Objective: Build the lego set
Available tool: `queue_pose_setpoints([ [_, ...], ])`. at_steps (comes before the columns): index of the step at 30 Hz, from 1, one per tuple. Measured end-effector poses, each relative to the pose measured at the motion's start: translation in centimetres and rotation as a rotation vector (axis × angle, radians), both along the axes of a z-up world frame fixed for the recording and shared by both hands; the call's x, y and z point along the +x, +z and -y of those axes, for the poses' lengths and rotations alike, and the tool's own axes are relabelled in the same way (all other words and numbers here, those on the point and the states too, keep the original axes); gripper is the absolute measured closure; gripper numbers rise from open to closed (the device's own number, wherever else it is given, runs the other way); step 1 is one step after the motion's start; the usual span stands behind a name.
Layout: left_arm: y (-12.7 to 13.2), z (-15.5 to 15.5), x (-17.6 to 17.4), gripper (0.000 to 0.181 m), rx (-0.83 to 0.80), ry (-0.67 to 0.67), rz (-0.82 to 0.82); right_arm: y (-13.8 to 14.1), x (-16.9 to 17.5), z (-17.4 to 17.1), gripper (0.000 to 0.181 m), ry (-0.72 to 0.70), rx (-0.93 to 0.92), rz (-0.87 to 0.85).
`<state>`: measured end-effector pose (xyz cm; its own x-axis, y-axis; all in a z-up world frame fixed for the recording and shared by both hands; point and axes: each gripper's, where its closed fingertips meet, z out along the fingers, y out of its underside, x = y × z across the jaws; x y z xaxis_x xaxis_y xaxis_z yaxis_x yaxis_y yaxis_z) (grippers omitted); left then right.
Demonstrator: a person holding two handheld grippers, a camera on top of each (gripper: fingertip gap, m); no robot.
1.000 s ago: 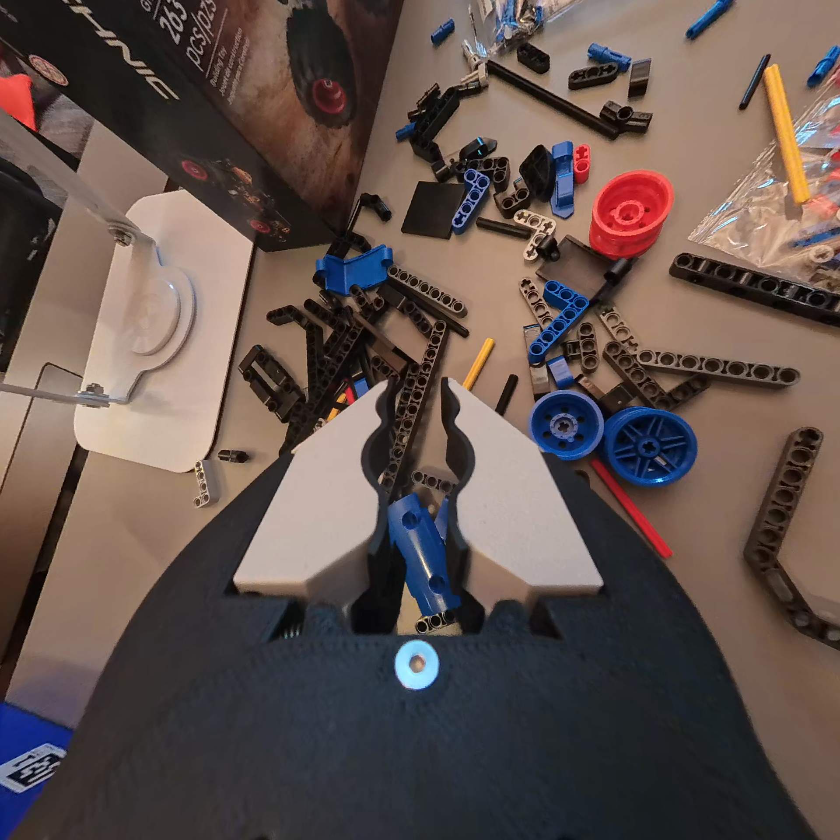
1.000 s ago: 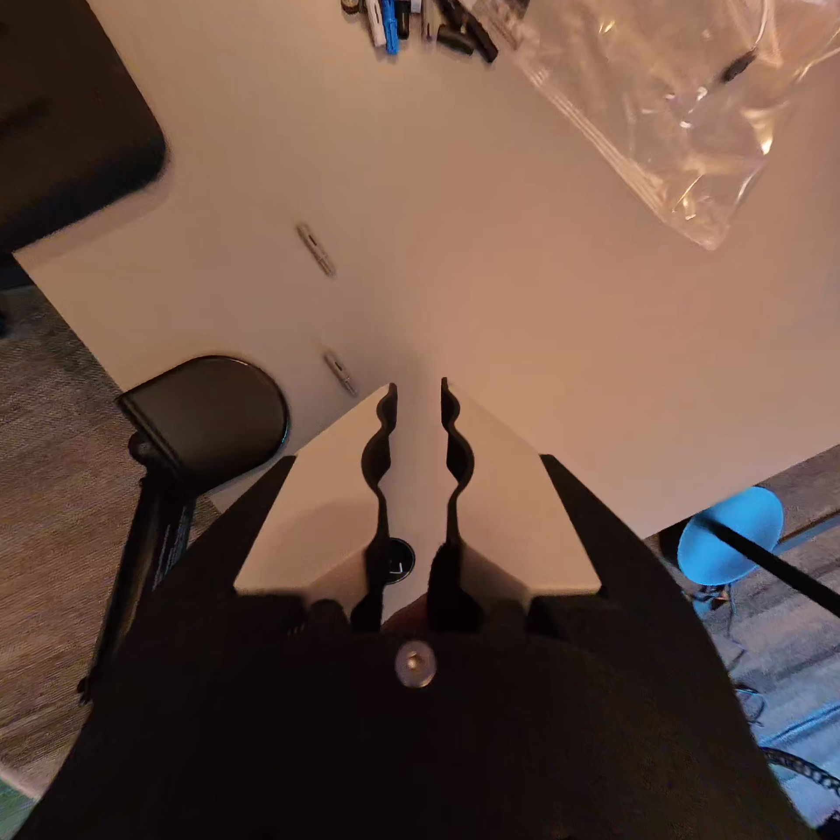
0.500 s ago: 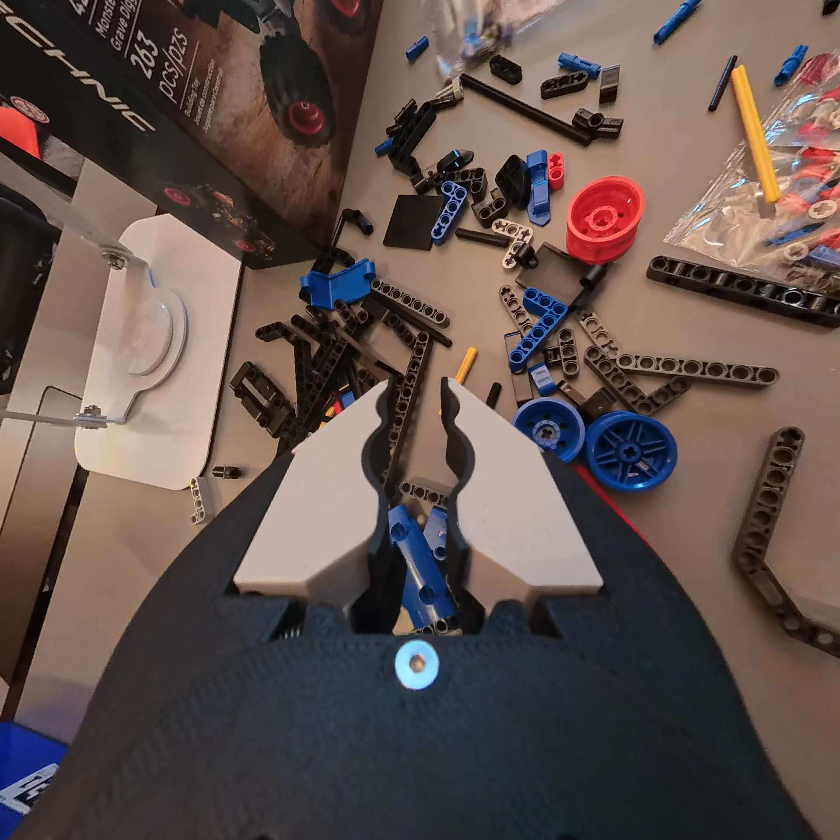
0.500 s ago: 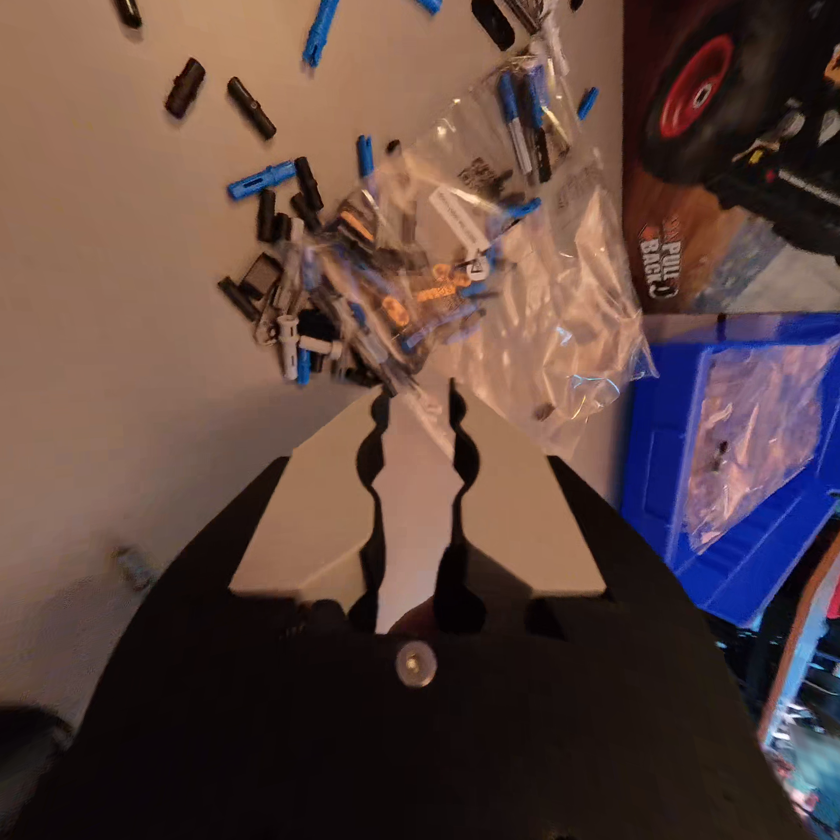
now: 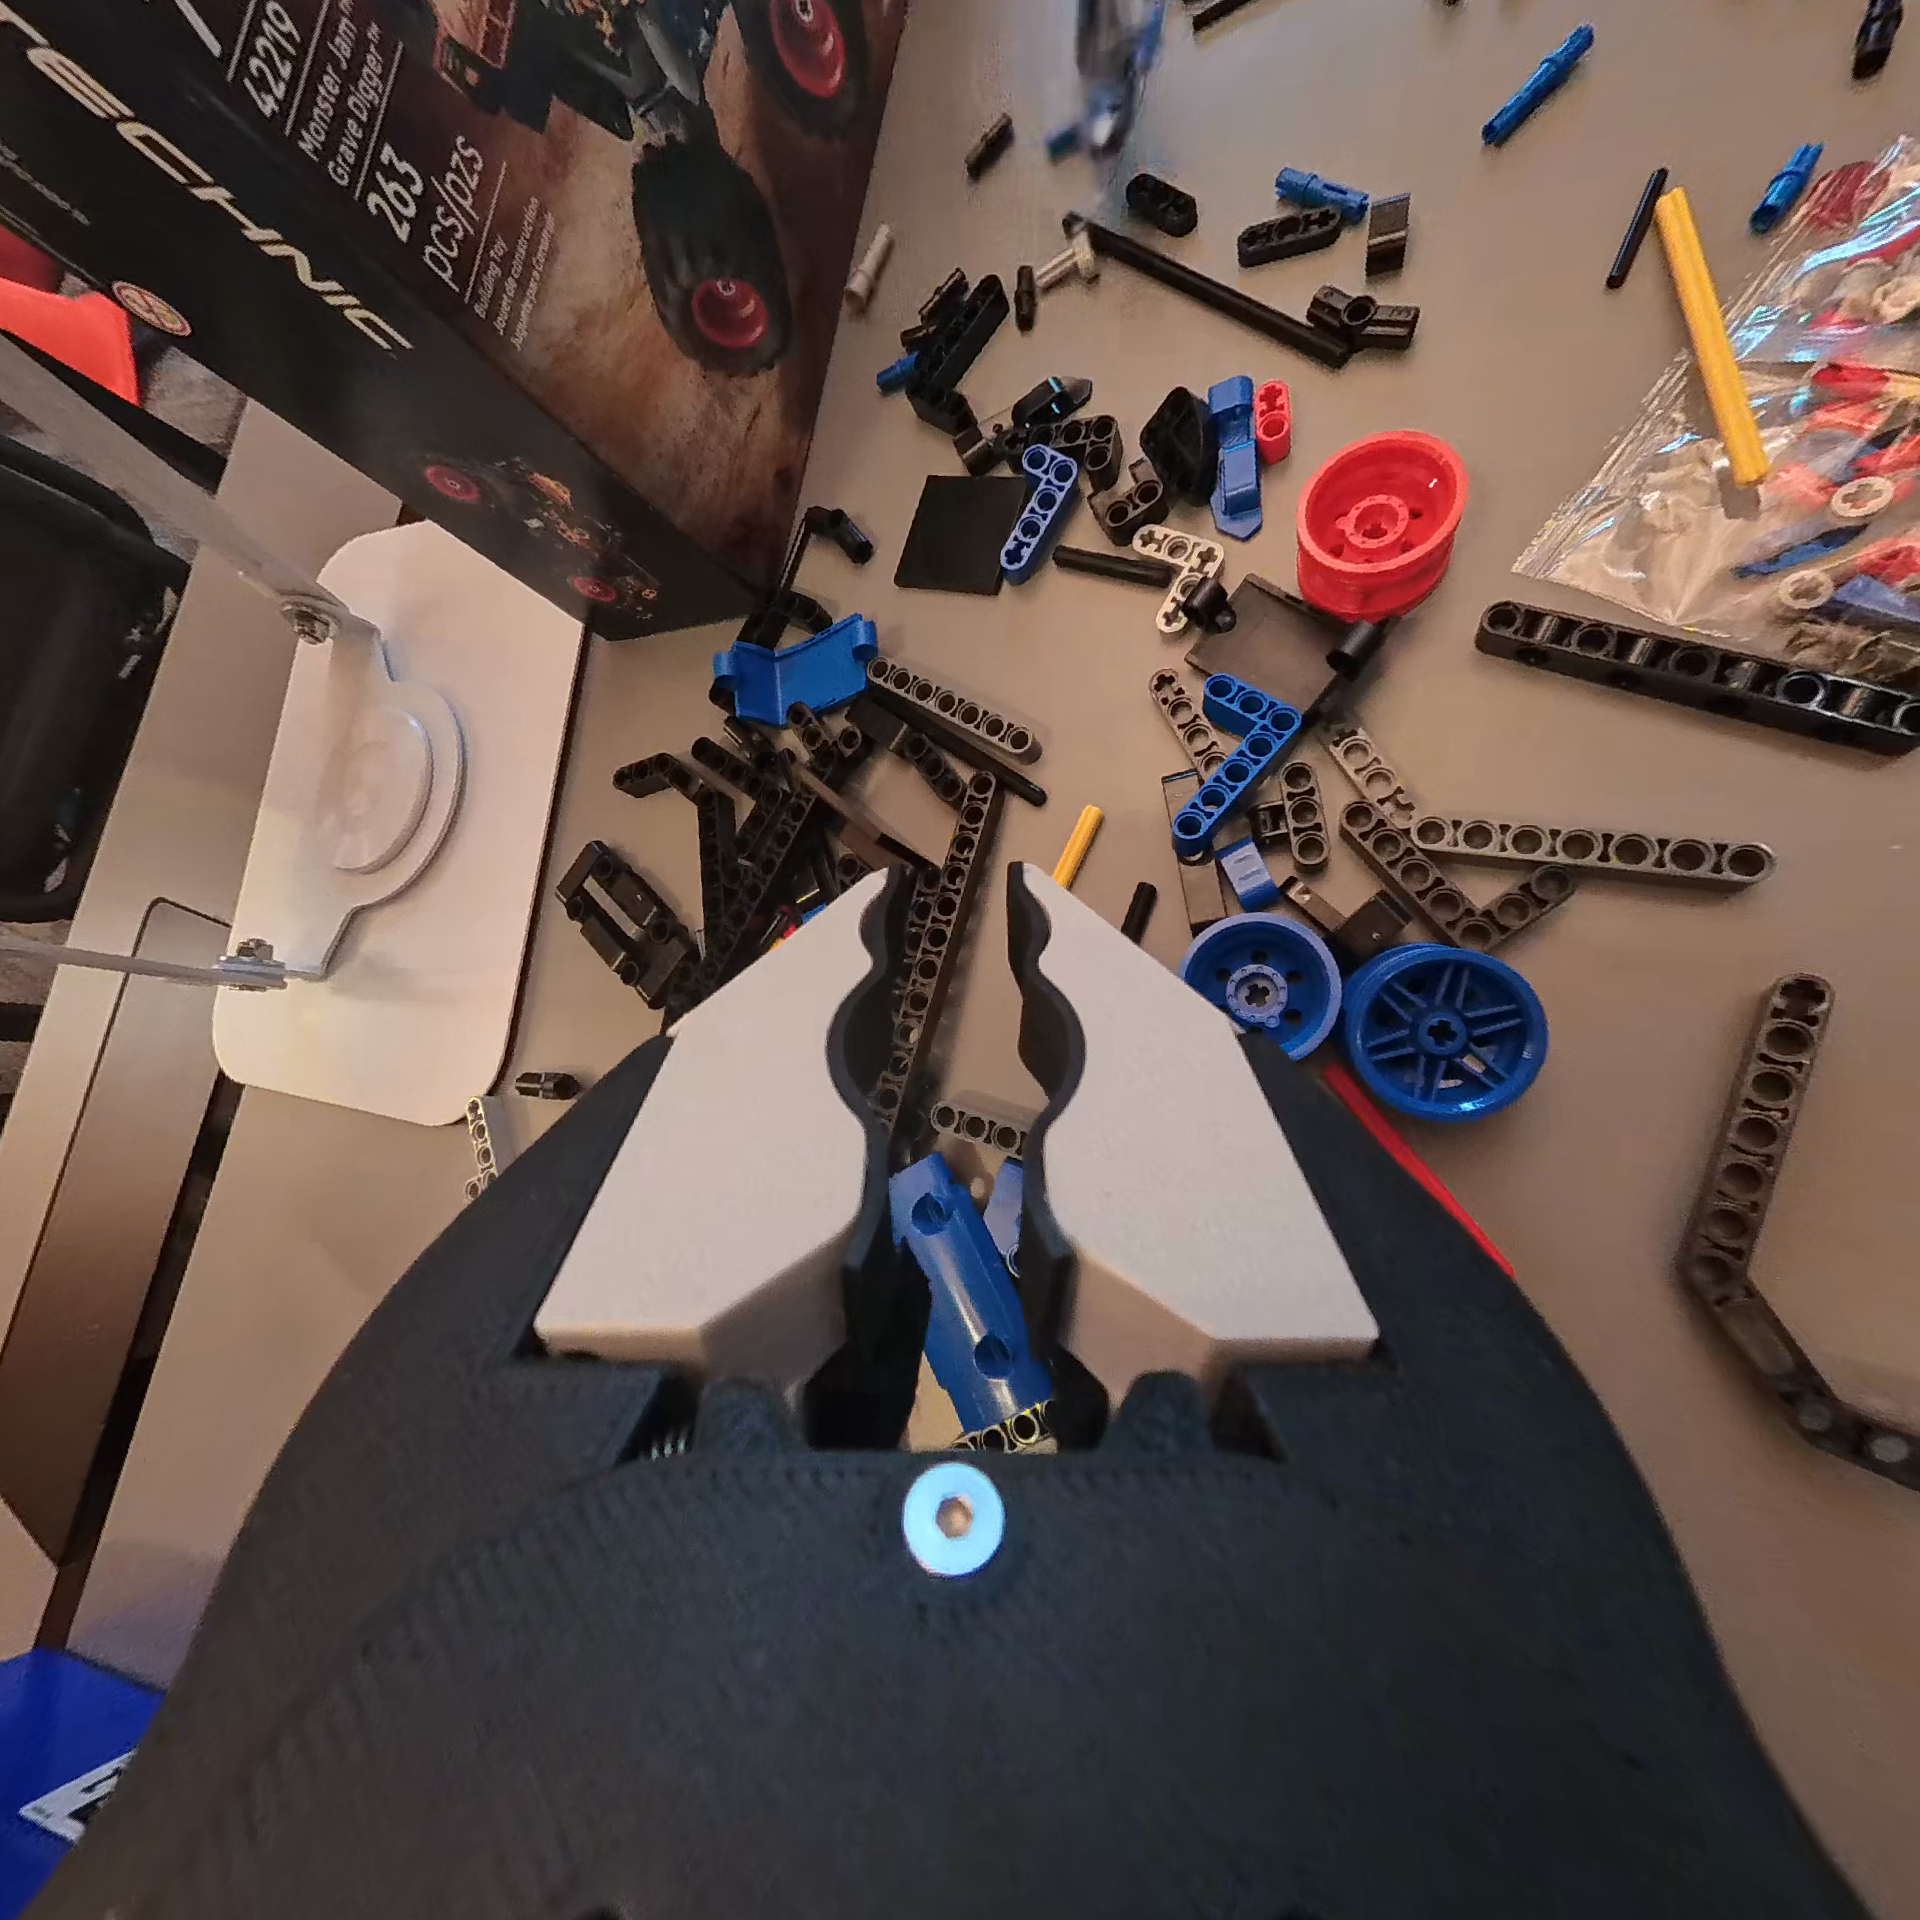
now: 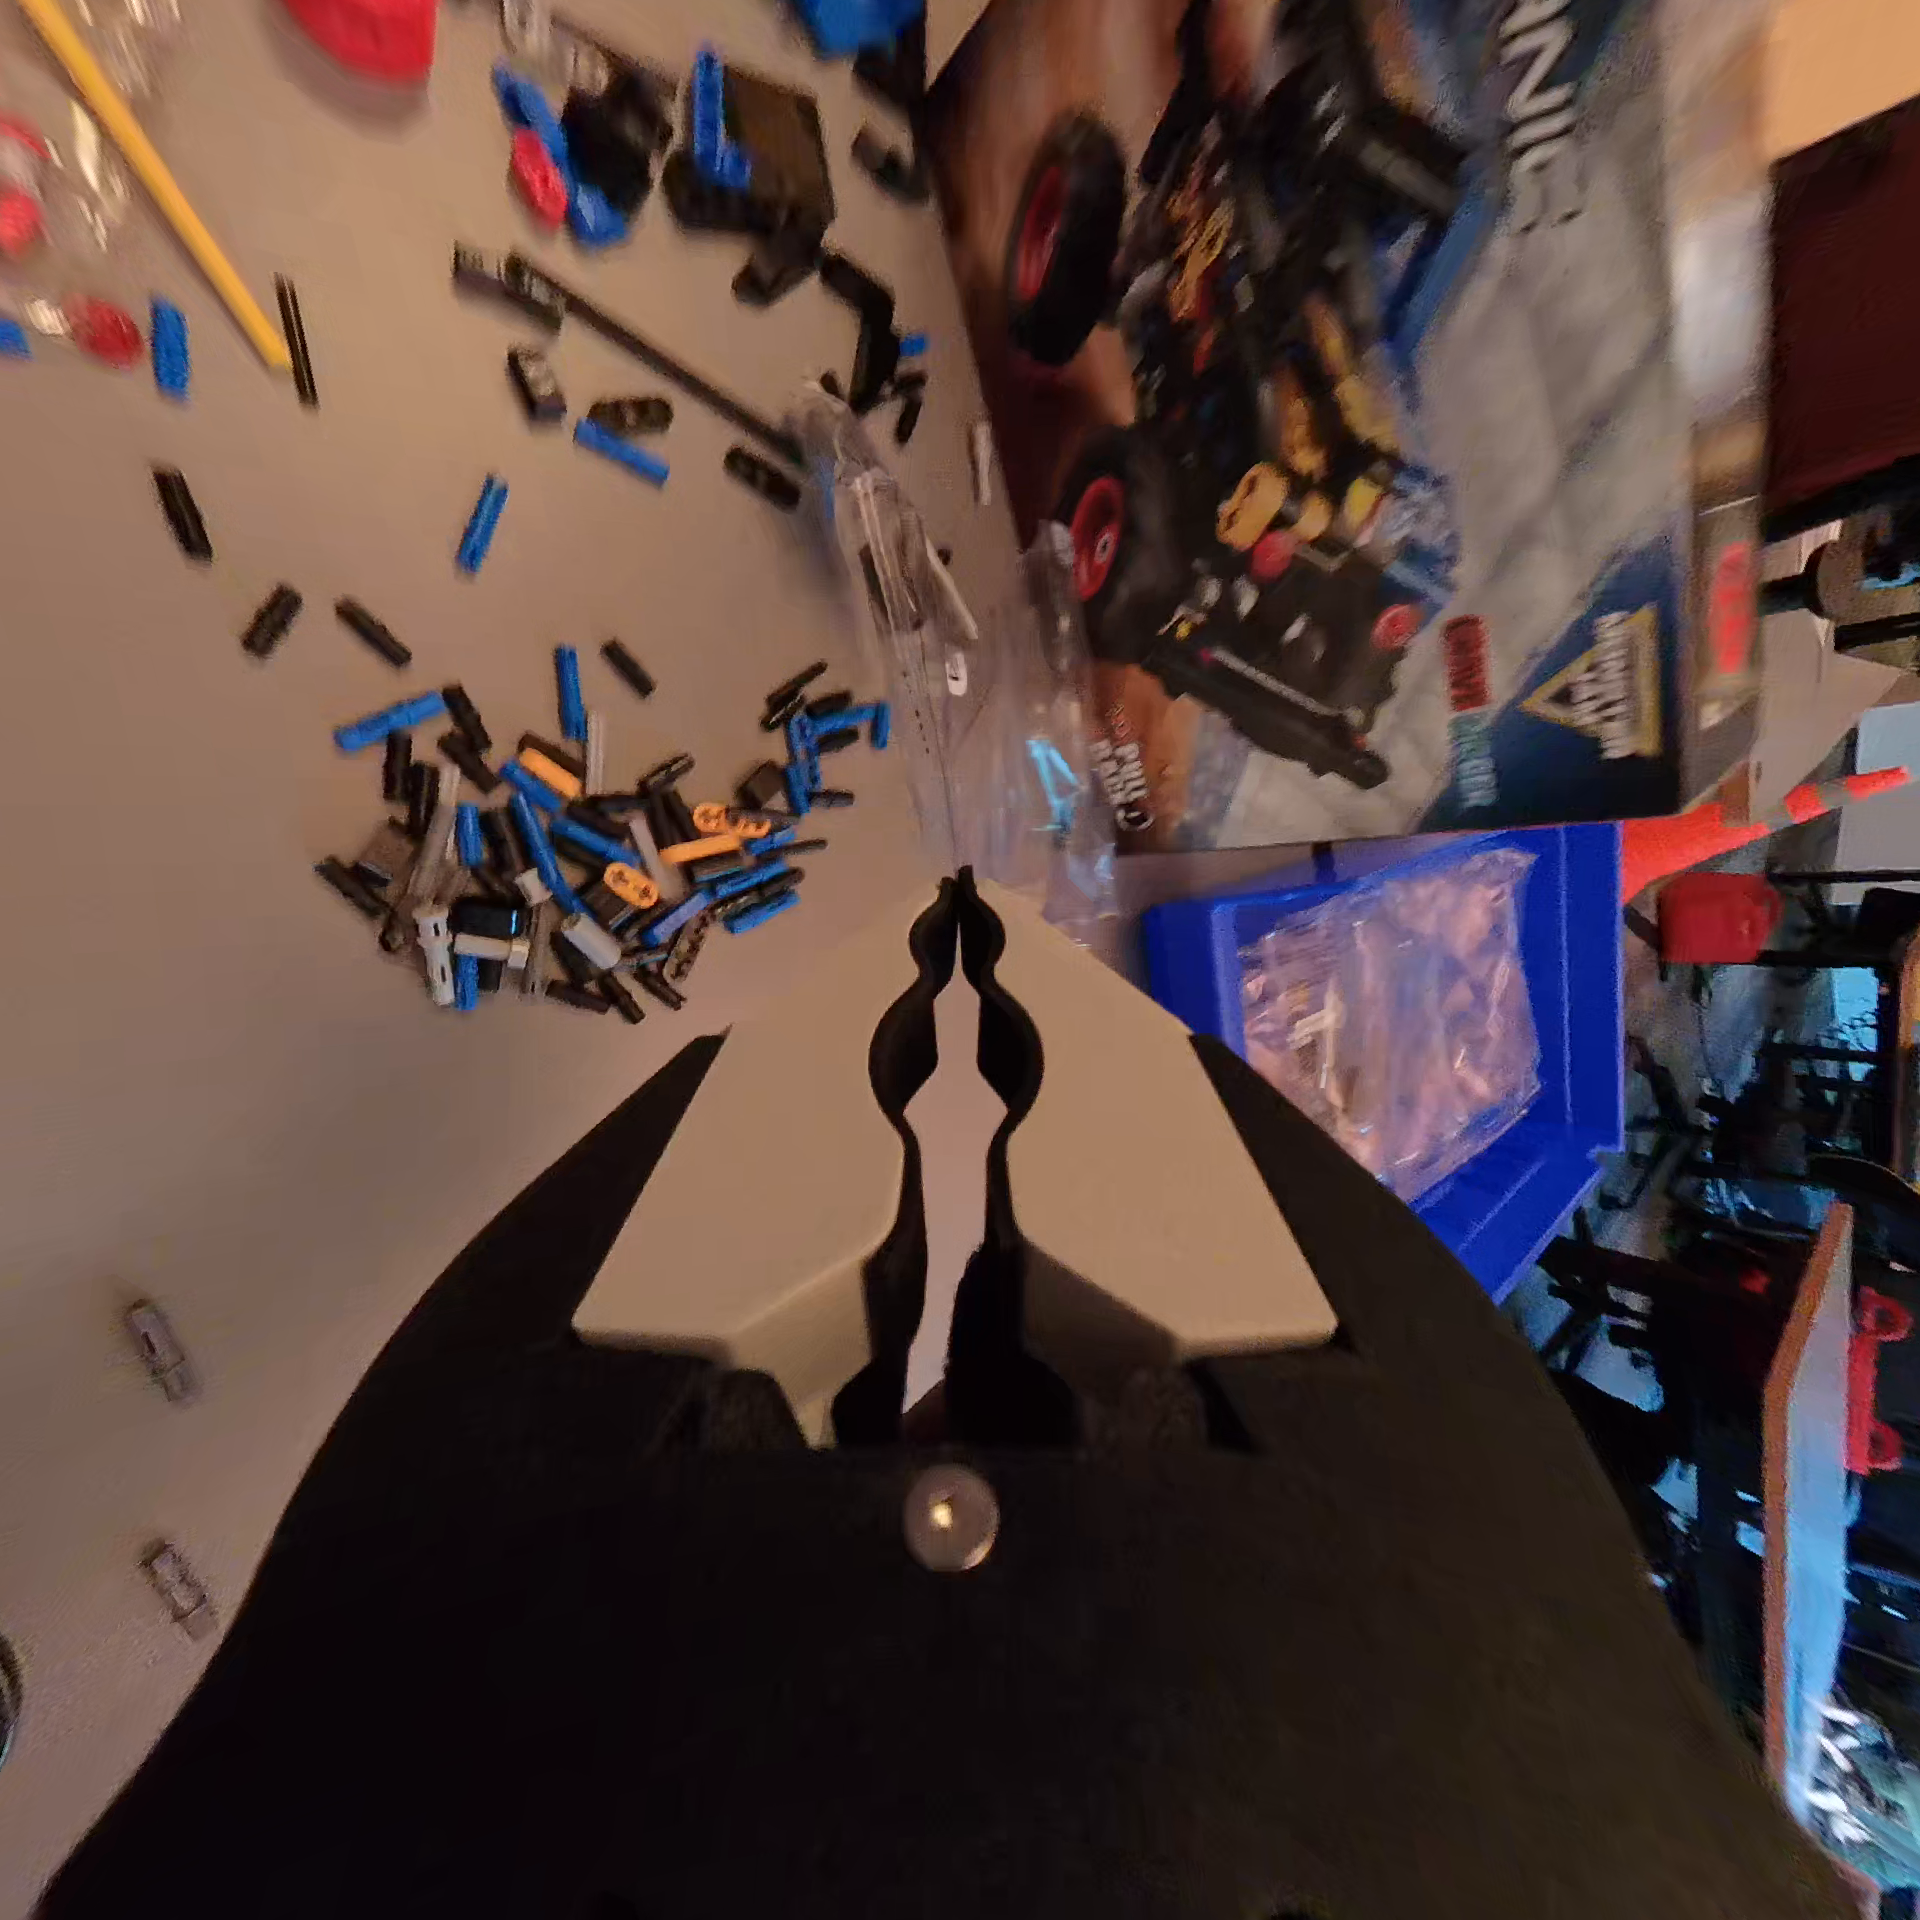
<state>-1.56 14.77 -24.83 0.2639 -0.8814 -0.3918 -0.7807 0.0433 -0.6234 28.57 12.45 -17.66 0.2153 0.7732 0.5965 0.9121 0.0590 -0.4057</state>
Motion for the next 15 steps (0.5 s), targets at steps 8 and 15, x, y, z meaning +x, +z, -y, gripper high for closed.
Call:
queue_pose_setpoints([
  [8,3.9,1.4,4.1,0.143,0.035,-0.092,0.117,4.2,-2.9,-0.4,0.181,-0.002,-0.161,0.004],
  [15,11.6,2.1,13.4,0.105,0.165,-0.231,0.227,5.6,-7.6,-0.6,0.181,0.045,-0.226,0.09],
])
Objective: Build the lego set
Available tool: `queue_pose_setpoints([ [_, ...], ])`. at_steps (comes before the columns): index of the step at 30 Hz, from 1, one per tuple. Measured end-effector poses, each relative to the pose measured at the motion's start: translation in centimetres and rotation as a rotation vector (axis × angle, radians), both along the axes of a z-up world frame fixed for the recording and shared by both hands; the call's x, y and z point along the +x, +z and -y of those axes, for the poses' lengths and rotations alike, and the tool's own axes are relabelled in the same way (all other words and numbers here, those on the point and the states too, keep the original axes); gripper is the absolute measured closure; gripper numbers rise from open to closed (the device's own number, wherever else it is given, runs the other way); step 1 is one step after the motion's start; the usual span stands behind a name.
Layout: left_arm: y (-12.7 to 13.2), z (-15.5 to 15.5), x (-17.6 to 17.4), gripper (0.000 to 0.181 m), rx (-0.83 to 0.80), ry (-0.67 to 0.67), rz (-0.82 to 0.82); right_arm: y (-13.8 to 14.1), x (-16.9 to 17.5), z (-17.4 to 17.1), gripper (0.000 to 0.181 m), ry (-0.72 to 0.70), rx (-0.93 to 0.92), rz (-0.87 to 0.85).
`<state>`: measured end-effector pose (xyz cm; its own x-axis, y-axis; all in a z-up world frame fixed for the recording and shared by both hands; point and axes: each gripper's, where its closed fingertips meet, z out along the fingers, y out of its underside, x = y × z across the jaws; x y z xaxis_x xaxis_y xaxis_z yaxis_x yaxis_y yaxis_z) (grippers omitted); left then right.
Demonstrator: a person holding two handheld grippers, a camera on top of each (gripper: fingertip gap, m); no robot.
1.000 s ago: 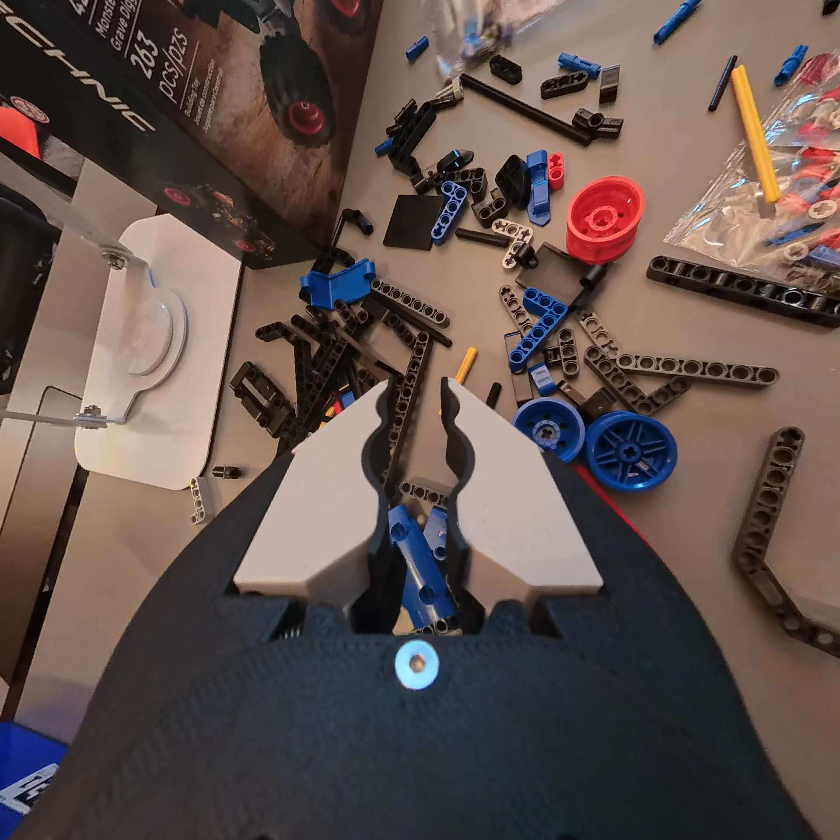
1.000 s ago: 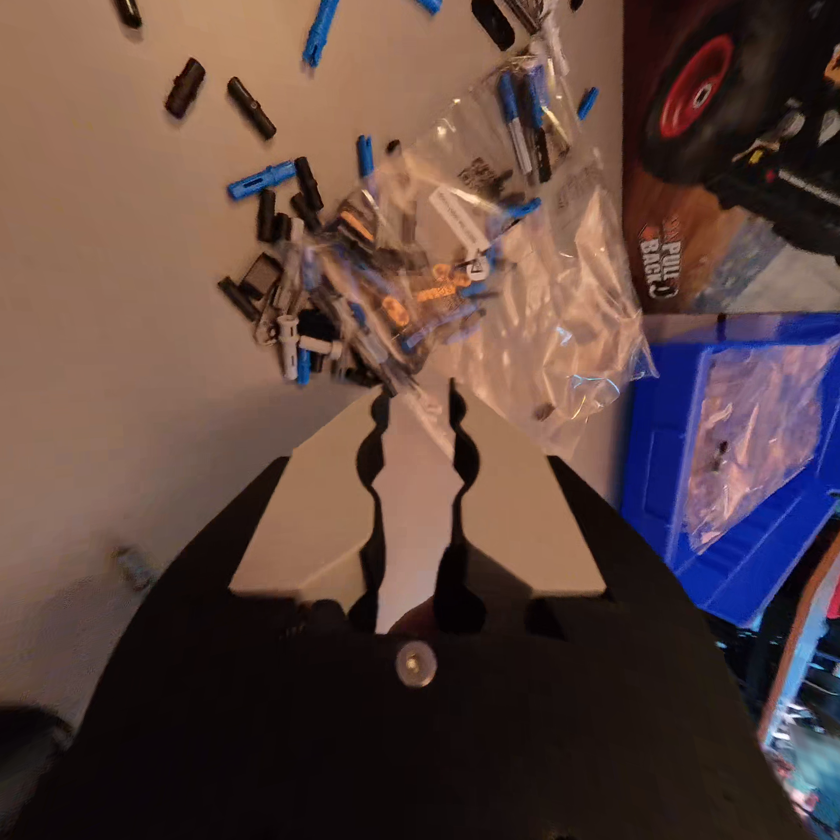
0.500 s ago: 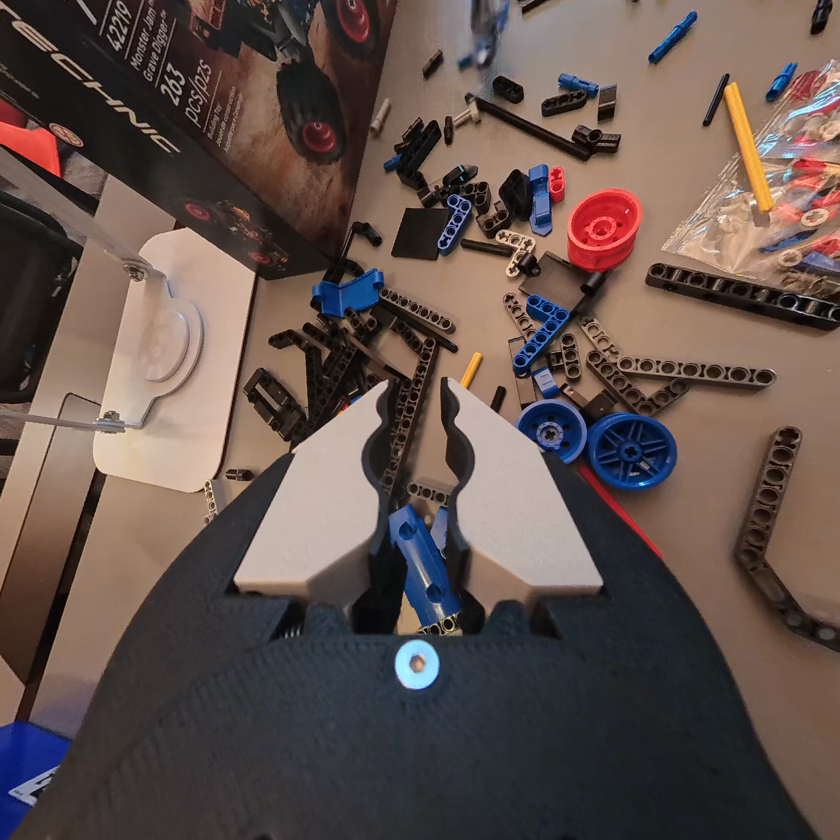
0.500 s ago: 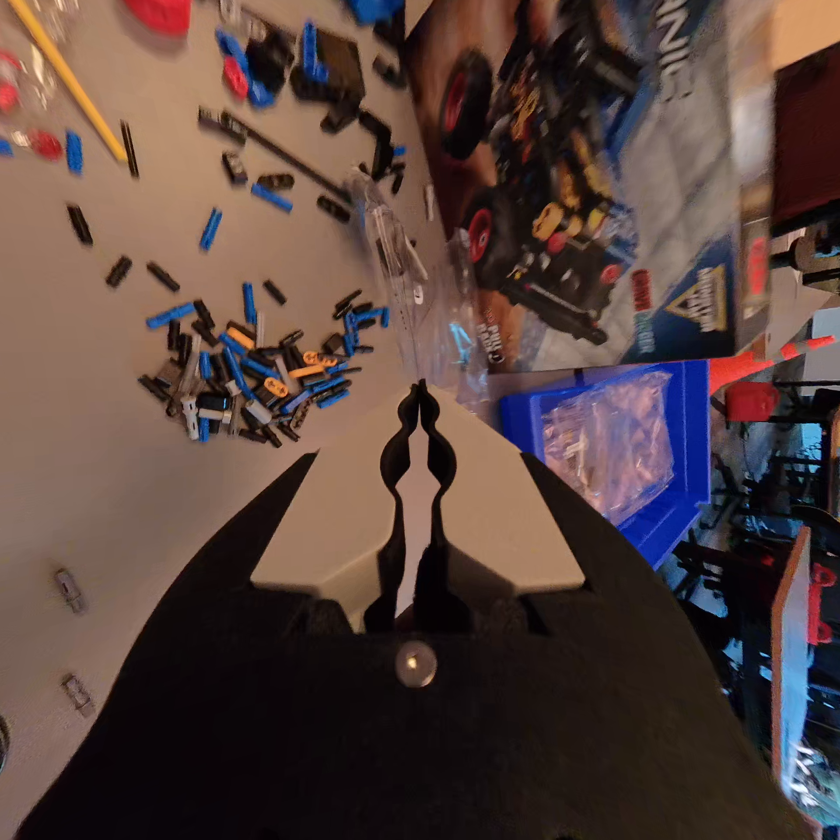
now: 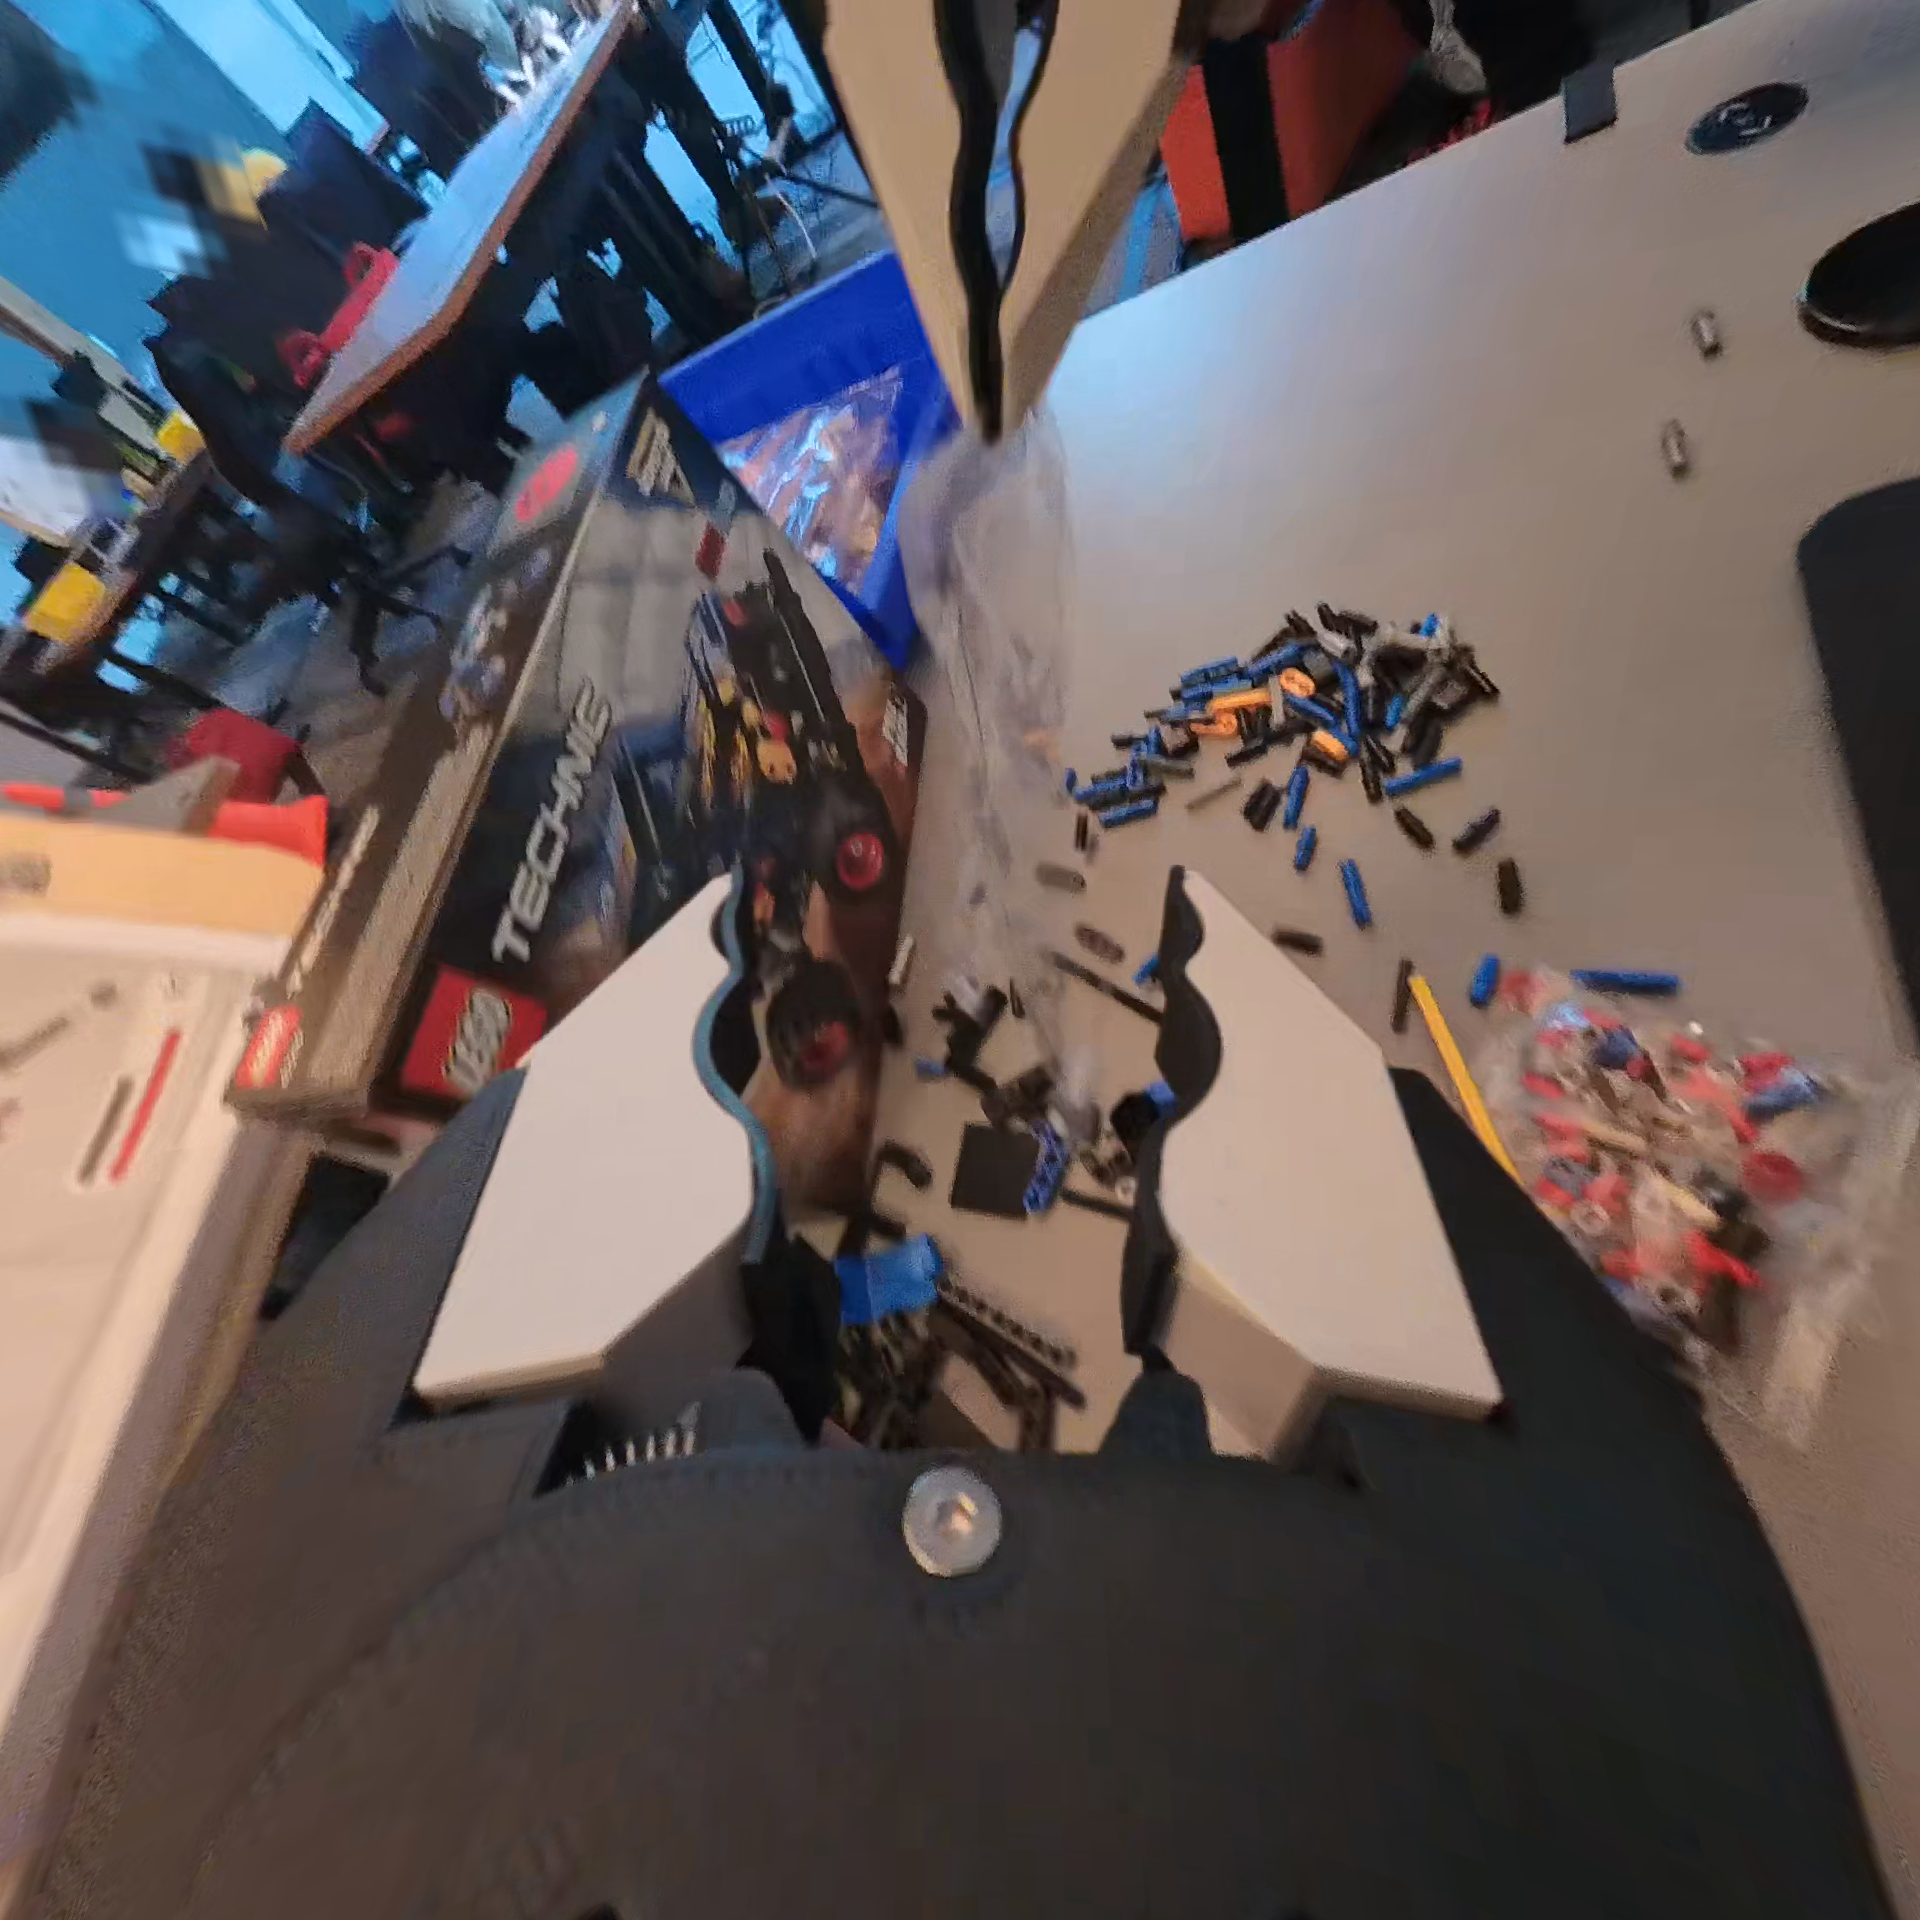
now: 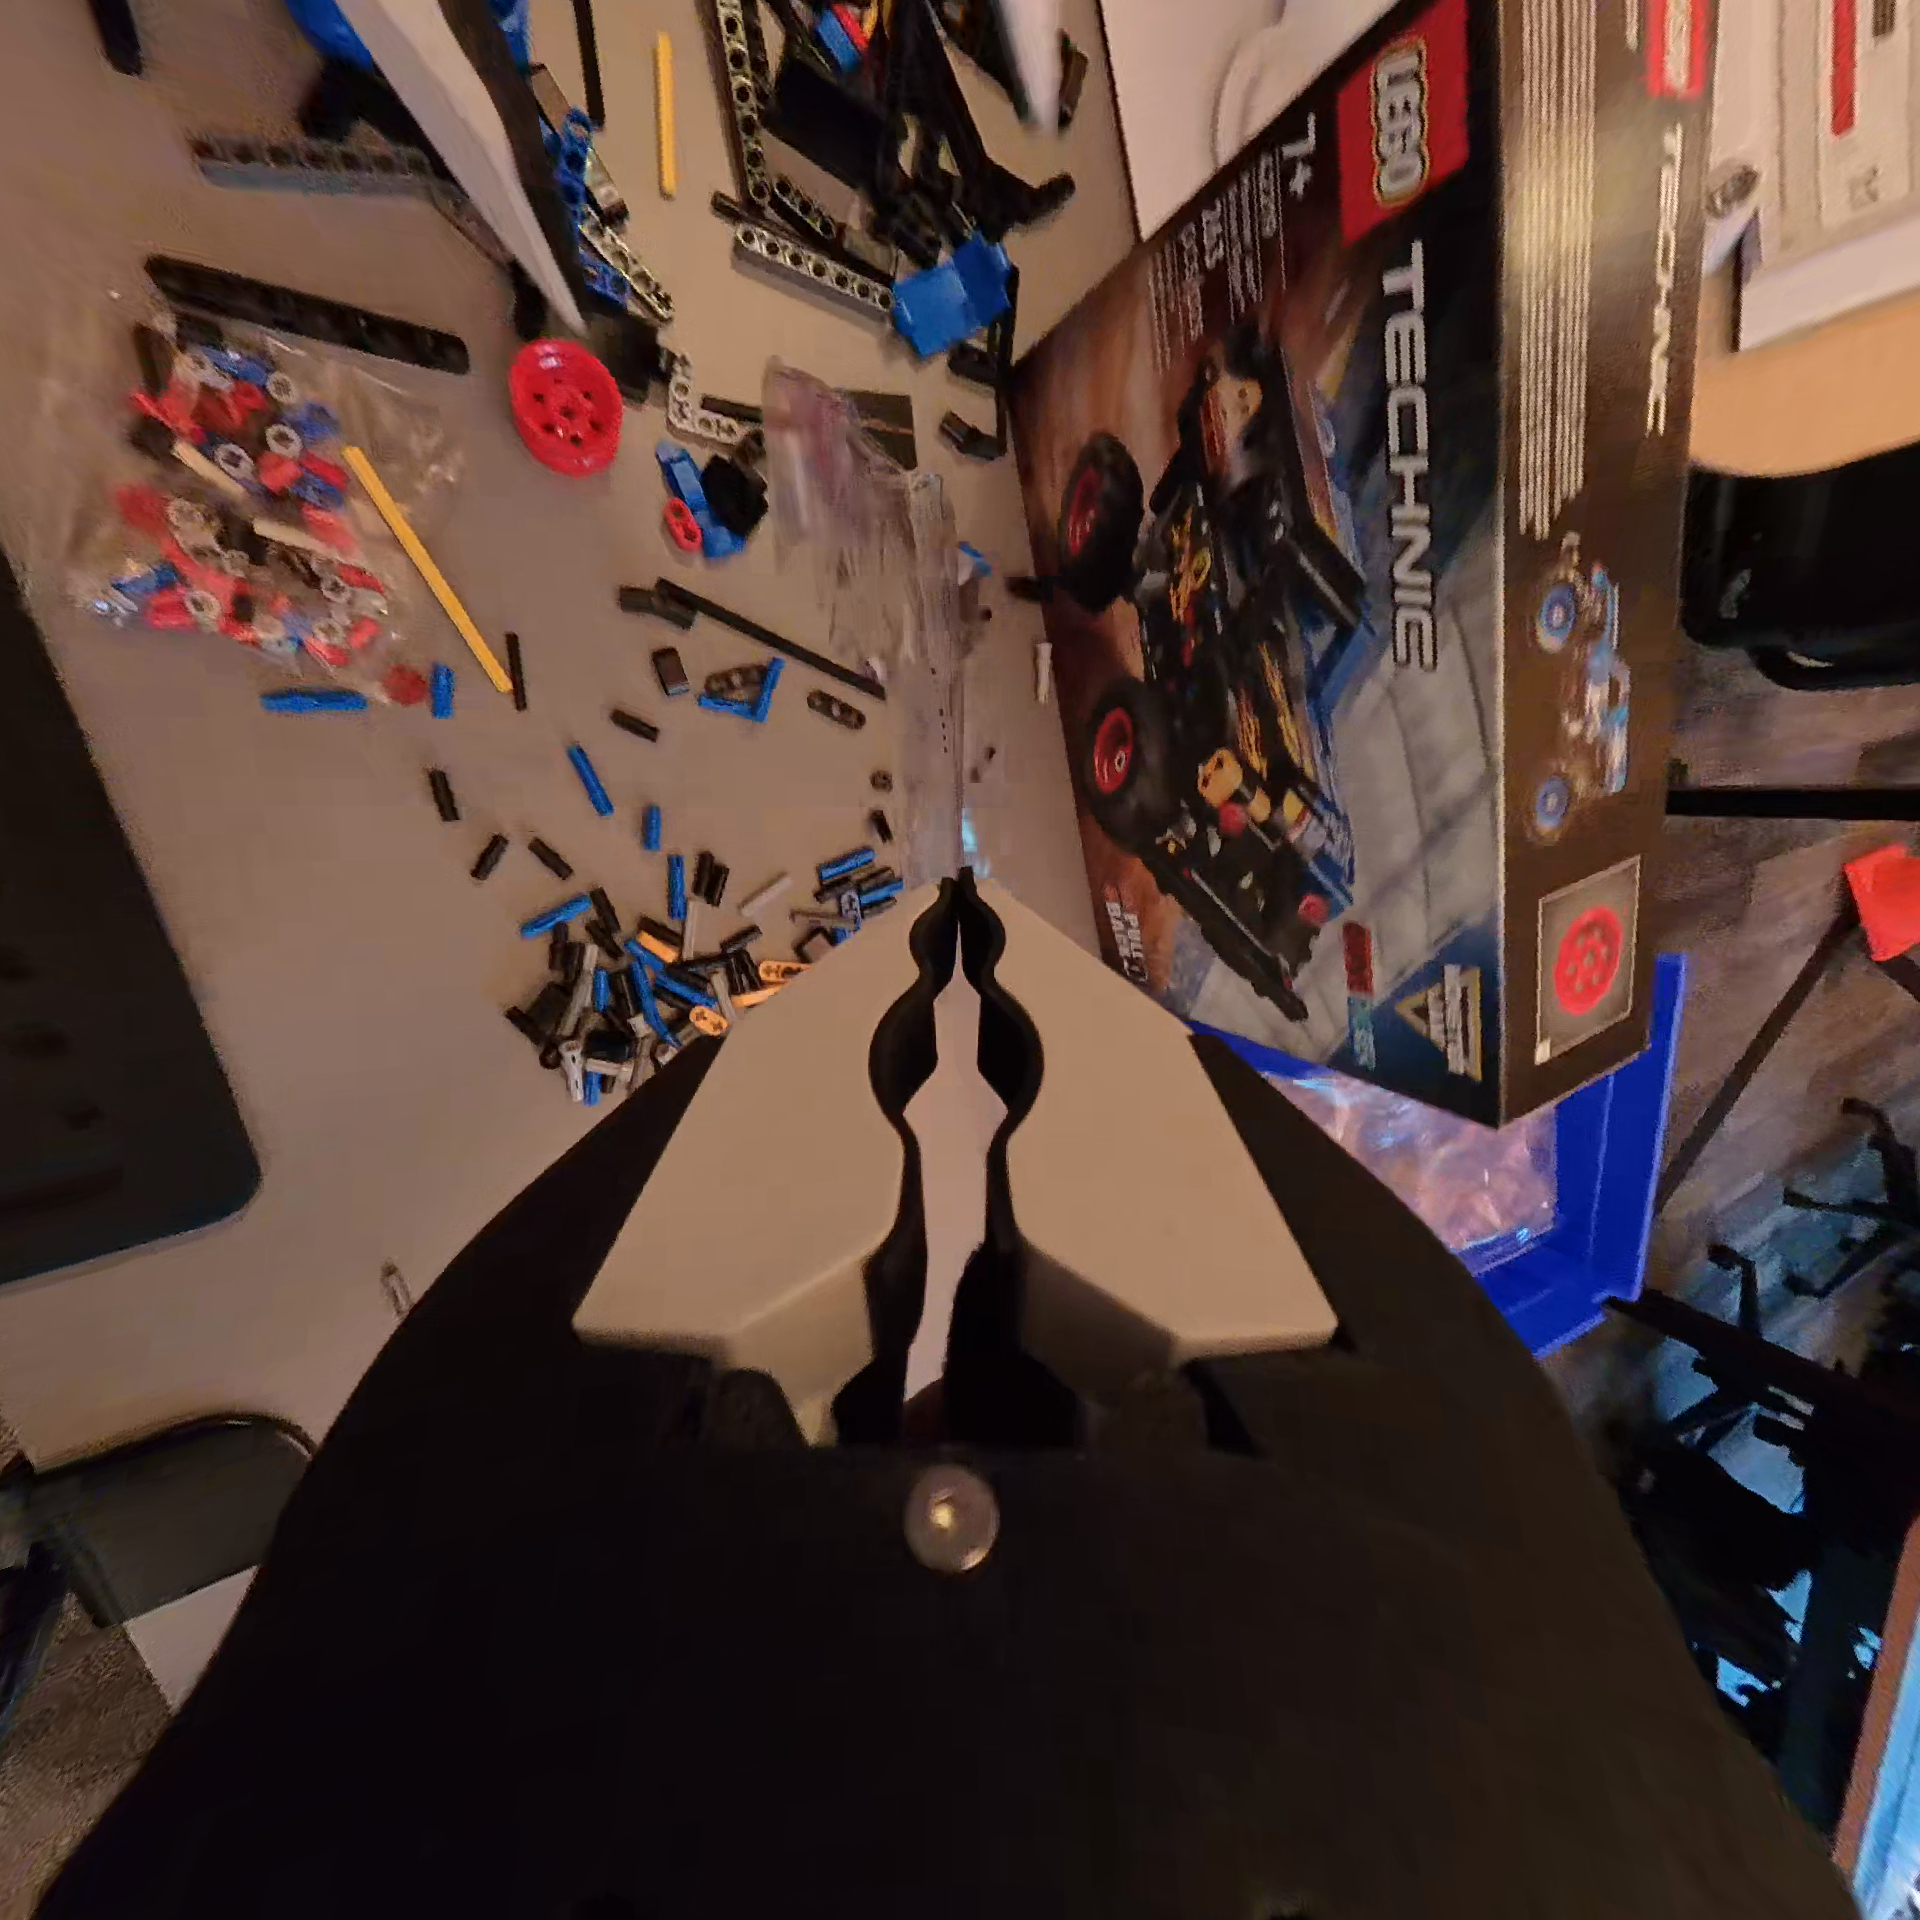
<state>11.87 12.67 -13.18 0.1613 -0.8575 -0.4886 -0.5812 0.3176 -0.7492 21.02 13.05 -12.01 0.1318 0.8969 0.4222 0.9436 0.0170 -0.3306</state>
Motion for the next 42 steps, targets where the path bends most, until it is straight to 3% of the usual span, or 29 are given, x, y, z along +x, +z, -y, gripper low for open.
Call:
queue_pose_setpoints([
  [2,-0.2,-0.5,1.8,0.115,0.006,-0.03,-0.037,0.4,-1.1,0.0,0.181,0.016,-0.009,-0.001],
  [3,-0.6,-0.6,2.5,0.128,-0.013,-0.037,-0.055,0.6,-1.6,0.0,0.181,0.019,-0.007,-0.01],
  [5,-1.4,-0.5,3.2,0.181,-0.043,-0.068,-0.07,1.0,-2.4,-0.1,0.181,0.031,-0.001,-0.03],
  [8,-1.7,-1.0,3.1,0.181,-0.093,-0.063,-0.029,1.5,-2.2,-1.1,0.181,-0.009,0.051,-0.07],
  [11,-0.9,-1.6,2.1,0.181,-0.159,-0.058,0.049,2.5,-1.1,-2.3,0.139,-0.081,0.107,-0.205],
  [13,0.3,-1.8,1.5,0.181,-0.219,-0.079,0.132,2.6,0.8,-3.5,0.127,-0.161,0.131,-0.302],
  [16,2.1,-2.4,0.6,0.181,-0.279,-0.092,0.223,0.9,2.7,-3.4,0.112,-0.208,0.04,-0.455],
  [19,3.6,-2.8,-0.1,0.181,-0.341,-0.096,0.301,-1.0,2.0,-2.2,0.1,-0.176,-0.11,-0.657],
  [21,4.1,-2.9,-0.4,0.181,-0.382,-0.108,0.341,-2.3,0.8,-2.3,0.105,-0.15,-0.159,-0.74],
  [23,4.4,-2.8,-0.5,0.181,-0.421,-0.127,0.384,-4.2,0.1,-3.5,0.119,-0.179,-0.148,-0.712],
  [25,4.6,-3.0,-0.8,0.181,-0.452,-0.132,0.42,-5.3,-0.7,-4.4,0.158,-0.173,-0.148,-0.693],
  [27,4.2,-3.4,-1.3,0.181,-0.463,-0.113,0.428,-5.5,-1.2,-4.8,0.181,-0.163,-0.159,-0.675],
  [42,-2.8,-6.3,-3.8,0.181,-0.488,0.055,0.288,-3.3,-0.2,-4.3,0.181,-0.144,-0.143,-0.013],
])
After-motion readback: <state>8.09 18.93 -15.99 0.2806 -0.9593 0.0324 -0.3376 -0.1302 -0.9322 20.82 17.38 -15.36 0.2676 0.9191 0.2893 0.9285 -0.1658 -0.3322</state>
